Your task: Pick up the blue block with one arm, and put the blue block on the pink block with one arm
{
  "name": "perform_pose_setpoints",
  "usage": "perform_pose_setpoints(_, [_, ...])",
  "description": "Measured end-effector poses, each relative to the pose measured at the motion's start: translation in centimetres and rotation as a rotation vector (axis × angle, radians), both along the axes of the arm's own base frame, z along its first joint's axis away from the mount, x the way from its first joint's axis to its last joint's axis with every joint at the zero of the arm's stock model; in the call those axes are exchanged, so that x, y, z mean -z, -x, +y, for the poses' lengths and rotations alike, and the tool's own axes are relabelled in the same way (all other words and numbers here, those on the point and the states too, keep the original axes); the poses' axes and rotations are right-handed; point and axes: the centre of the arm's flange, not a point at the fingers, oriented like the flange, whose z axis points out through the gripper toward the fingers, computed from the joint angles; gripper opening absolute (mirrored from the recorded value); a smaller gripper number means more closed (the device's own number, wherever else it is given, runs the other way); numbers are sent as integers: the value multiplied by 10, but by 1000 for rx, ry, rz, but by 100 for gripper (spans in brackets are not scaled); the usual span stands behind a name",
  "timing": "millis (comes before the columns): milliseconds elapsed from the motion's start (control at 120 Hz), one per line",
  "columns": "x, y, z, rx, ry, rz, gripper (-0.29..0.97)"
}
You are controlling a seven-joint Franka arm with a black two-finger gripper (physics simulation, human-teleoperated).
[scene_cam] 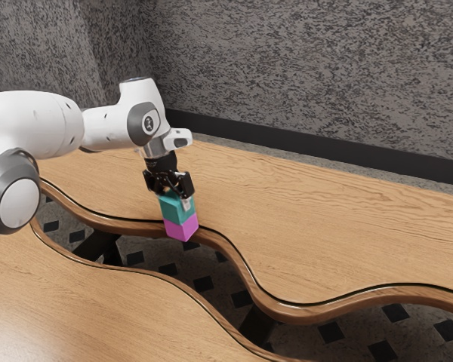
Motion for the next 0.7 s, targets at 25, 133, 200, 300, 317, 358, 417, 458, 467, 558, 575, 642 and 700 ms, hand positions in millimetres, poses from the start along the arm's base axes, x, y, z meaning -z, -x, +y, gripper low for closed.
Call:
perform_pose_setpoints(25, [-1,0,0,1,0,-2,61])
perform_pose_setpoints(133, [-32,1,0,7,5,-43,64])
perform_pose_setpoints(200, [-90,9,-4,18,16,-111,65])
perform_pose_setpoints(300, [-204,52,-2,45,14,-221,66])
perform_pose_setpoints(317, [-223,62,-2,53,6,-238,66])
perform_pose_setpoints(358, [-268,85,-4,78,-25,-275,66])
perform_pose_setpoints(417, [-294,100,-7,105,-75,-276,67])
perform_pose_setpoints(458, [-299,105,-8,119,-105,-260,67])
perform_pose_setpoints(467, [-299,106,-9,121,-110,-257,67])
perform_pose_setpoints(558, [-300,99,-10,135,-162,-229,67])
perform_pose_setpoints(575, [-299,93,-9,135,-174,-226,67])
perform_pose_setpoints(642, [-301,84,-13,141,-198,-224,68])
perform_pose_setpoints(700, [-301,82,-16,145,-205,-218,68])
